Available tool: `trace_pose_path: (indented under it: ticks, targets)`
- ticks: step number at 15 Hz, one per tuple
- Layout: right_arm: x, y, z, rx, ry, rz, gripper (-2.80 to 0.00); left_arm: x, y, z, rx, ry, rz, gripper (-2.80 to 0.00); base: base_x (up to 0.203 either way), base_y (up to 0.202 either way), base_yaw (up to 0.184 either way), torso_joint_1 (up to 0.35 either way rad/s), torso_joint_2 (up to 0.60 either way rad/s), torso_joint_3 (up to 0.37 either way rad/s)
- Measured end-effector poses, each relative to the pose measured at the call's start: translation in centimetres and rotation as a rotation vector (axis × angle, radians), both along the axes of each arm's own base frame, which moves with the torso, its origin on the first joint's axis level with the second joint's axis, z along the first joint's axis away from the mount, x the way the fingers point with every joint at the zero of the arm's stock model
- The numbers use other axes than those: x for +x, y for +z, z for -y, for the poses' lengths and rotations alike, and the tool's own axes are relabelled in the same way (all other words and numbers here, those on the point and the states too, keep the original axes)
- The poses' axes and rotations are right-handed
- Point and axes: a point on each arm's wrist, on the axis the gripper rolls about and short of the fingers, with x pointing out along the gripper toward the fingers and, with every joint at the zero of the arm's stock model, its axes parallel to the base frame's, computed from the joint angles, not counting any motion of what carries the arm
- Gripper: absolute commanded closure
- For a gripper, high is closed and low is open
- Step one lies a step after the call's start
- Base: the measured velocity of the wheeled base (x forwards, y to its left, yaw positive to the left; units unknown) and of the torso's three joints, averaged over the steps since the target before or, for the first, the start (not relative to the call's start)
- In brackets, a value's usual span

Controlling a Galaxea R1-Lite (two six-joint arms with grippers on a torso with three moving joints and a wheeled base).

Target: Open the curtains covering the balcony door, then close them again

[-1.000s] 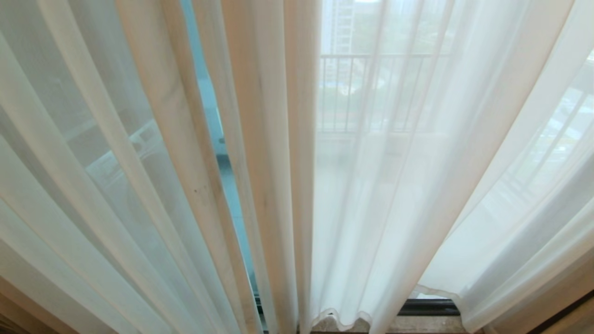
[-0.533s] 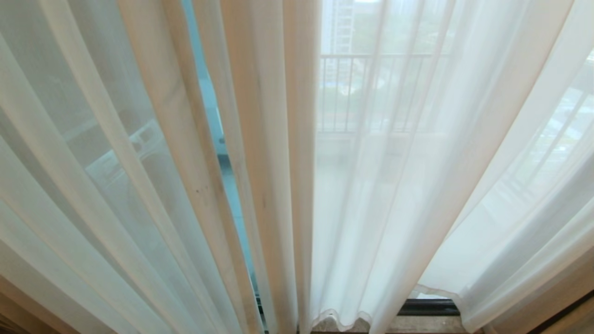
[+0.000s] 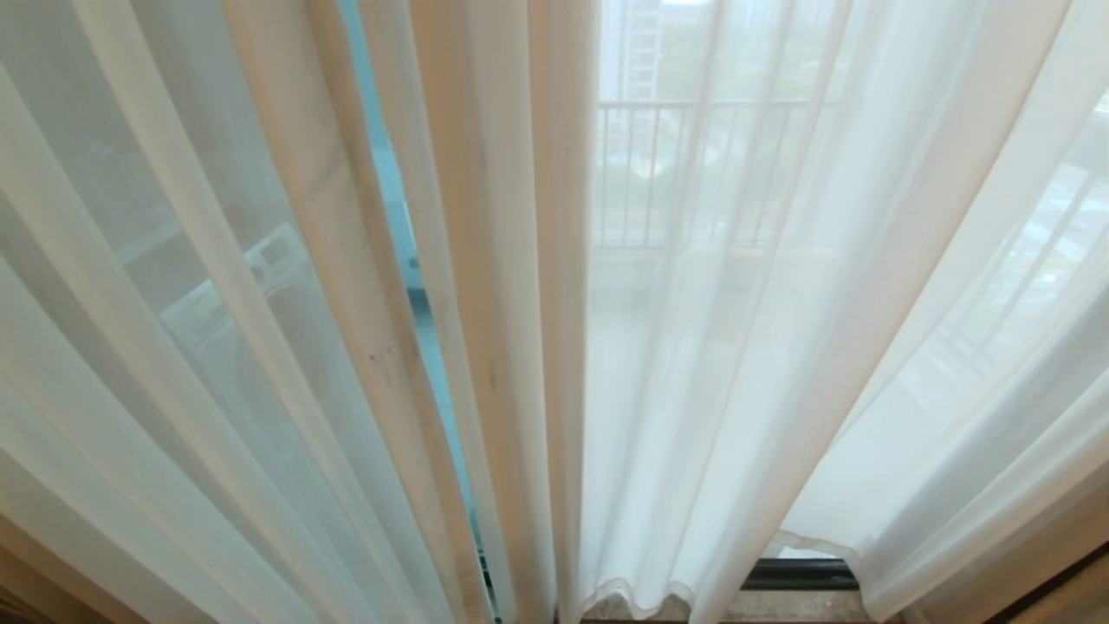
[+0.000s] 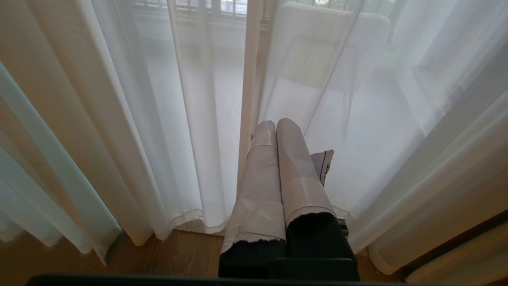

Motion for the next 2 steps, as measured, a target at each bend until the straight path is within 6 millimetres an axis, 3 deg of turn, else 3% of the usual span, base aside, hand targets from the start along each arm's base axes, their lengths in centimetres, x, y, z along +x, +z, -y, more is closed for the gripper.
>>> trace_pose_path:
  ticks: [2]
  targets:
    - [0.00,0.00,0.00,0.000,0.000,0.001,0.00,0.00,0.01,0.00,0.000,0.000,0.000,0.00,0.000,0.000,0.000,0.000,0.00,0.000]
